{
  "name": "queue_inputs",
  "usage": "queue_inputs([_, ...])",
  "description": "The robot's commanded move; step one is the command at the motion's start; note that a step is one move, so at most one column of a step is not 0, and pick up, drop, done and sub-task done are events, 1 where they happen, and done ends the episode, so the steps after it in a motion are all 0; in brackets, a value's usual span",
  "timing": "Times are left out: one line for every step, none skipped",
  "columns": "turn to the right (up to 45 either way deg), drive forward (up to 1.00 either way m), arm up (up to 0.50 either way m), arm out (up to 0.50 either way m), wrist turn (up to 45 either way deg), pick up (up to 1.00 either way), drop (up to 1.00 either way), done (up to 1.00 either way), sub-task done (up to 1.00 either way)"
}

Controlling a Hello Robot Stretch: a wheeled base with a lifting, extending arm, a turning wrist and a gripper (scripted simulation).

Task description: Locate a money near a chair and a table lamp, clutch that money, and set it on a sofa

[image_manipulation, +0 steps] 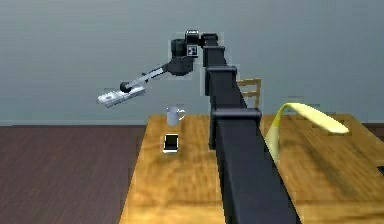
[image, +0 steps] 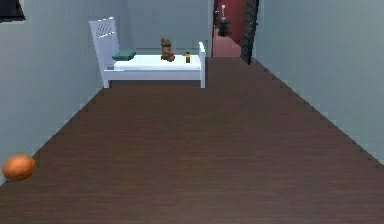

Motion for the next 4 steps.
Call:
queue_inputs([0.0, 0.0, 0.0, 0.0, -45.0, 0.0, 0.0, 0.0, 0.0])
queue_inputs([0.0, 0.0, 0.0, 0.0, -27.0, 0.0, 0.0, 0.0, 0.0])
queue_inputs([0.0, 0.0, 0.0, -0.46, 0.0, 0.0, 0.0, 0.0, 0.0])
queue_inputs([-45.0, 0.0, 0.0, 0.0, 0.0, 0.0, 0.0, 0.0, 0.0])
